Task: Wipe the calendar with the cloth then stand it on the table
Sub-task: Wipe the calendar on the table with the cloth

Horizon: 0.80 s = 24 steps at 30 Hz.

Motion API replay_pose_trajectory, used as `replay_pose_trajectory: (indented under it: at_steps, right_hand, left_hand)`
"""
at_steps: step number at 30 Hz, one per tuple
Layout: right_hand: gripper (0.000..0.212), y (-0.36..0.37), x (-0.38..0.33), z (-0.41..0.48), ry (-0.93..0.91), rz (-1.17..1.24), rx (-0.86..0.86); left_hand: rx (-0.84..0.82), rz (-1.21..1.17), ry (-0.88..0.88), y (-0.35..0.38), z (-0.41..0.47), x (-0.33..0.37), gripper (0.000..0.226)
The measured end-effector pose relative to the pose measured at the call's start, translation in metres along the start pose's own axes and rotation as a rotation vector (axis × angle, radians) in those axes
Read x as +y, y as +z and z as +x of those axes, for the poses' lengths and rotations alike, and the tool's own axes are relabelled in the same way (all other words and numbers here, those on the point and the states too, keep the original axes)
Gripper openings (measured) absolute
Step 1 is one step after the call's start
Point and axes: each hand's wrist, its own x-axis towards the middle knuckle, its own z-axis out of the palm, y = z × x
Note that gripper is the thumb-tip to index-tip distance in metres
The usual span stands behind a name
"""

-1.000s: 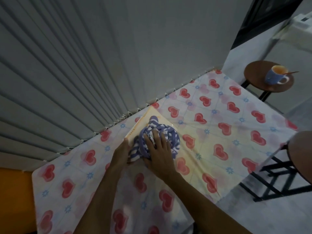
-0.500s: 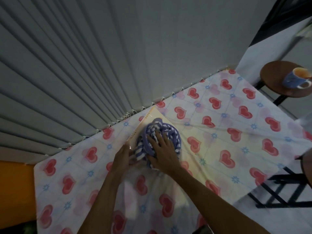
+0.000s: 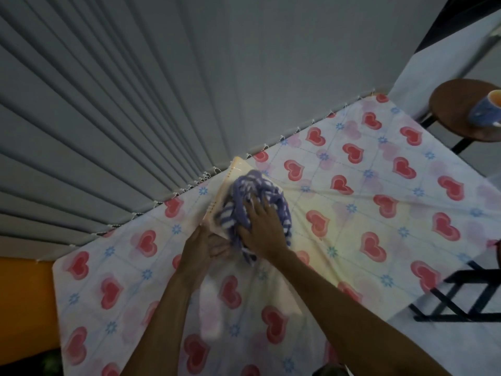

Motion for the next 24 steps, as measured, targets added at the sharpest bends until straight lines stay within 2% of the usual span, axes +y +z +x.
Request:
replay_pose_trajectory:
  at_steps: [3,5,7,10,12,14,19,21,24]
  right_hand:
    - [0.064,-0.023,0.012,0.046,0.238,0.094,-0.008]
    - [0.062,-0.028,0.017,0.049,0.279,0.073,0.015]
    - [0.066,-0.023,0.01,0.03,0.225,0.001,-0.009]
    - [0.073,-0.001,-0.014,-0.026,-0.043,-0.036,-0.036]
    - [0.074,0.006,-0.018,-0.04,-0.151,-0.019,-0.04]
    - [0.073,-0.001,-0.014,-0.018,-0.112,0.006,-0.068]
    - [0.059,-0.029,0.0,0.048,0.203,0.059,-0.049]
    - [0.063,-0.033,0.003,0.048,0.228,0.027,-0.052]
    - [0.069,-0.017,-0.012,0.011,0.123,-0.065,-0.084]
  left_hand:
    - [-0.012,-0.033,0.016,0.0,-0.001,-0.003,0.05]
    - [-0.025,-0.04,0.012,0.0,-0.002,-0.006,0.05]
    - [-0.016,-0.033,0.015,0.0,-0.001,-0.004,0.05]
    - [0.003,-0.023,0.024,-0.004,0.002,-0.001,0.05]
    - [-0.016,-0.057,0.024,-0.009,0.003,-0.003,0.049]
    - [-0.017,-0.065,-0.003,-0.014,0.002,-0.006,0.049]
    - [-0.021,-0.092,-0.059,-0.016,-0.008,-0.019,0.048]
    - [-0.028,-0.1,-0.063,-0.016,-0.009,-0.021,0.049]
    - [-0.013,-0.062,-0.033,-0.016,-0.007,-0.015,0.046]
